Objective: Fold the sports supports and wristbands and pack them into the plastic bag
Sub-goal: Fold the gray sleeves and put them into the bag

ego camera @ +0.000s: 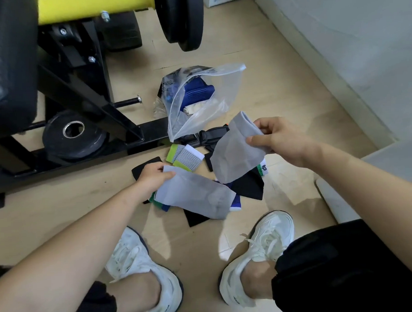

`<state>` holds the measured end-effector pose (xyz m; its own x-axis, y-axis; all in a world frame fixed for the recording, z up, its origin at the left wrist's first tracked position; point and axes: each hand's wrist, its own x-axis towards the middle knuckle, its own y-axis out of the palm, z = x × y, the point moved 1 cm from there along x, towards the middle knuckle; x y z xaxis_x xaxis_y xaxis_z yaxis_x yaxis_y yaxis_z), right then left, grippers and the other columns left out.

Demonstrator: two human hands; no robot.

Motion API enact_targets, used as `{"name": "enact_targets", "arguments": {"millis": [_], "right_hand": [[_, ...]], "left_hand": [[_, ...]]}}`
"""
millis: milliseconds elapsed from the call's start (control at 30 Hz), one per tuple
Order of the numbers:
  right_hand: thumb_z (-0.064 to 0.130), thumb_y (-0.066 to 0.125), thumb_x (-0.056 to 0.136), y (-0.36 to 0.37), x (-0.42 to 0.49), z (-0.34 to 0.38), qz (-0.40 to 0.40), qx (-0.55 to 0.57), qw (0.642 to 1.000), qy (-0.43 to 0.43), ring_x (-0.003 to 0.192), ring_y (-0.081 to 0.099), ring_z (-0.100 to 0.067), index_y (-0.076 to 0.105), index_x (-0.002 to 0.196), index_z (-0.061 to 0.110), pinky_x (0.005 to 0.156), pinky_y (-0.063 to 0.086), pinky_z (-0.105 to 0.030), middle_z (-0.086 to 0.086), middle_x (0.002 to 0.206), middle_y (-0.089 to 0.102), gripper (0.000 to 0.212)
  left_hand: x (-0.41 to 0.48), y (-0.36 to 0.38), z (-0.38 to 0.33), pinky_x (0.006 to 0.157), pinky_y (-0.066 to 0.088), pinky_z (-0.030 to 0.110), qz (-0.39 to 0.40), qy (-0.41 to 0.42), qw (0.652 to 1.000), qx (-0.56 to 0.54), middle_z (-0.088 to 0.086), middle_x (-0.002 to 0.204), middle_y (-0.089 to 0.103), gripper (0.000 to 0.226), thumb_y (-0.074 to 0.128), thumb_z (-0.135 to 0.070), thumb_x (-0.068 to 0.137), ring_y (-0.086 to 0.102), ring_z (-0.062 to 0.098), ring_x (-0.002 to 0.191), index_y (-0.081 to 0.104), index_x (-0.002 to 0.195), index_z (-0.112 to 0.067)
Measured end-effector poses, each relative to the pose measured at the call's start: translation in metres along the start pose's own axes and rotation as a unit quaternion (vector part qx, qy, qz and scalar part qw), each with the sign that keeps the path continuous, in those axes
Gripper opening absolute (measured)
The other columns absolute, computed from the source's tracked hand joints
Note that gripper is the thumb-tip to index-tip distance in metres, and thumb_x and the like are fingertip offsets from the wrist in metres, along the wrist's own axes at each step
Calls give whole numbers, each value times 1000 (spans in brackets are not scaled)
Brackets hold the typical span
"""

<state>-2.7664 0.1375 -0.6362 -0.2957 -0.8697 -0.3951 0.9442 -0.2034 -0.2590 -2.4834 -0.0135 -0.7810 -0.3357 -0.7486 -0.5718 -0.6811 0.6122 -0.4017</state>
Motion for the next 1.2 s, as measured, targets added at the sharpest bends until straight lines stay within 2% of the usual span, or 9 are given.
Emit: {"name": "enact_targets", "arguments": {"millis": [100,300,433,567,667,800,900,1067,1200], "right_hand": [[0,67,89,11,-10,5,45,-1,999,-18,76,58,-22,64,97,-1,69,46,-34,-12,84,63,9],[4,72,86,21,-16,16,172,-201,963,-40,67,50,-10,71,93,10,60,37,-23,0,75,62,10],[5,78,78,40,-13,7,156,-270,948,-60,60,49,-5,69,91,12,55,38,-12,-4,74,62,17],[6,79,74,56,-8,-7,116,-286,944,-114,62,53,-3,69,81,22,59,42,-17,6,74,66,20],[4,80,74,56,-6,-15,83,-250,953,-150,84,60,-8,71,82,15,73,47,-22,1,94,68,16],[2,77,80,48,-9,-15,107,-152,977,-101,63,52,-1,71,84,9,61,40,-13,15,72,64,10],[0,76,83,44,-7,-14,104,-69,989,-83,68,58,-3,70,90,-1,63,43,-13,8,76,68,10],[1,74,85,32,-1,-15,24,42,997,-57,72,62,-10,68,90,3,65,49,-19,0,81,68,8],[7,77,83,23,-2,-16,-5,-31,998,-57,72,59,-12,69,88,6,63,46,-20,-2,85,67,9]], "left_hand": [[-1,-2,3,67,53,22,36,-1,996,-85,-2,88,75,7,70,-12,93,70,15,84,73,97,-16],[-4,-8,-20,90,57,34,151,47,974,-162,8,114,75,22,66,-14,97,71,22,104,70,118,-11],[-13,-5,-44,102,51,40,219,84,962,-140,13,122,72,35,65,-5,95,67,26,114,64,130,-8],[-26,6,-68,100,53,39,286,91,945,-133,18,122,71,42,65,5,92,68,28,112,60,132,-5],[-35,12,-82,96,52,34,283,105,945,-121,18,117,72,32,69,-2,91,68,27,108,66,123,-1],[-40,12,-96,84,54,31,282,112,944,-129,11,107,72,27,68,-10,92,67,20,93,69,118,-2],[-44,9,-103,77,57,29,287,105,935,-180,10,108,71,33,65,-18,95,67,21,95,67,124,-4],[-41,5,-90,98,52,38,273,135,928,-213,7,117,73,38,65,-21,88,69,21,106,66,125,-11],[-40,12,-90,92,53,35,189,161,940,-233,10,108,74,22,58,-14,101,69,20,97,70,117,-7]]}}
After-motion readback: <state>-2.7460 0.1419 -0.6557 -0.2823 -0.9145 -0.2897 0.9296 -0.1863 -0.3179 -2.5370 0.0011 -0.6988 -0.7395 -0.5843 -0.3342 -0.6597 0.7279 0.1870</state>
